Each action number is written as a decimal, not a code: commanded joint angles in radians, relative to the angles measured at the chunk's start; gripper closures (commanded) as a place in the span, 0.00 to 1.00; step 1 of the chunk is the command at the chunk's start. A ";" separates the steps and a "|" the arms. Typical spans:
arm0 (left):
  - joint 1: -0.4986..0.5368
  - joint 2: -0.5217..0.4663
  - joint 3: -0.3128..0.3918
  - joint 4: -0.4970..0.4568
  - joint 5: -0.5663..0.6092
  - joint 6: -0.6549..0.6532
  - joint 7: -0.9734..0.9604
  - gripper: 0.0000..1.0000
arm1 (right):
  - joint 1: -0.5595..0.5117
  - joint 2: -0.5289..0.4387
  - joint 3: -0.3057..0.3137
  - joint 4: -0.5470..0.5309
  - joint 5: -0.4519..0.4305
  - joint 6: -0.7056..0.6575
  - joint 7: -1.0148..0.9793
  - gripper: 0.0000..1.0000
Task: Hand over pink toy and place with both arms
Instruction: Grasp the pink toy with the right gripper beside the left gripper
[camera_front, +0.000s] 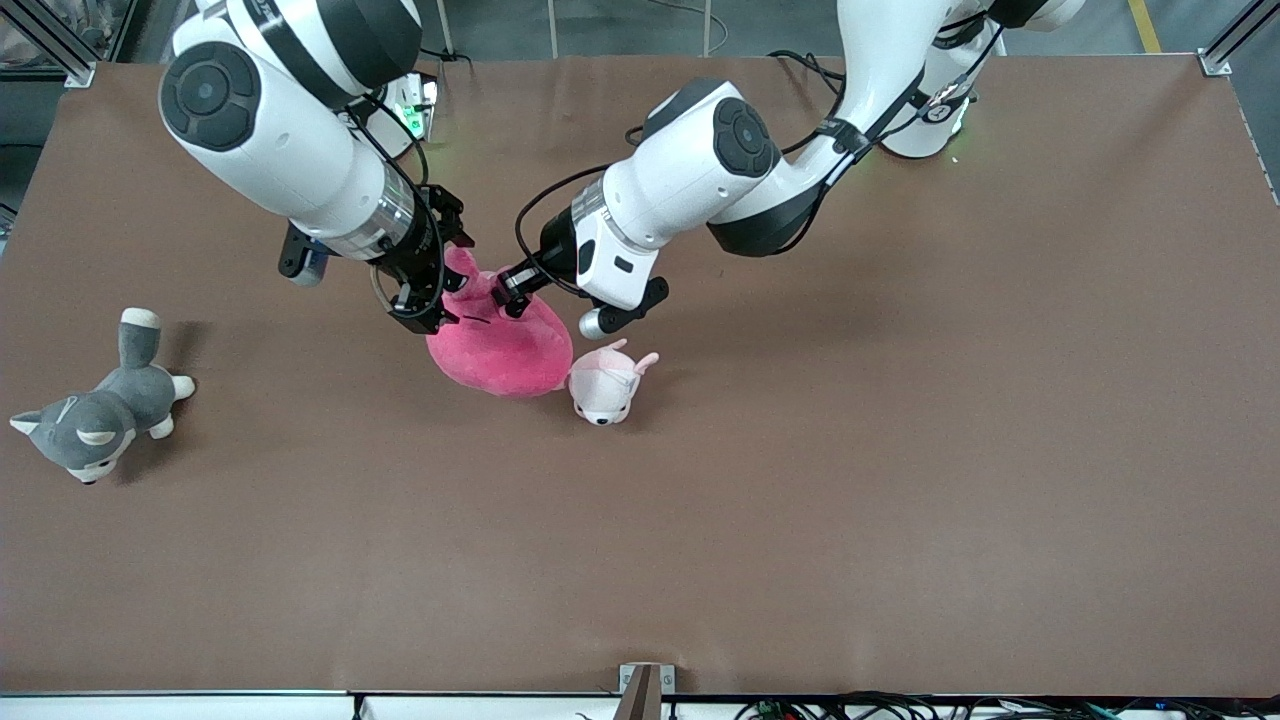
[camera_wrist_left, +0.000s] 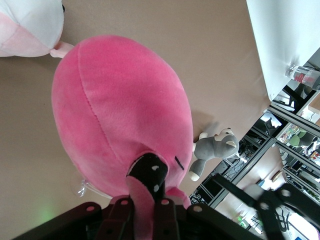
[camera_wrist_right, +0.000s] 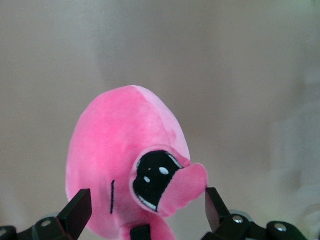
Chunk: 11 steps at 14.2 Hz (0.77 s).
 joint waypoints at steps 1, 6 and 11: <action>-0.004 -0.008 0.004 0.009 -0.009 0.005 -0.015 1.00 | 0.024 -0.032 -0.006 -0.060 -0.002 0.030 0.024 0.01; 0.001 -0.009 0.004 0.009 -0.011 0.005 -0.014 1.00 | 0.018 -0.035 -0.008 -0.058 -0.004 0.019 0.018 0.11; 0.002 -0.011 0.004 0.009 -0.011 0.005 -0.014 1.00 | 0.013 -0.043 -0.008 -0.055 -0.012 0.009 0.011 0.13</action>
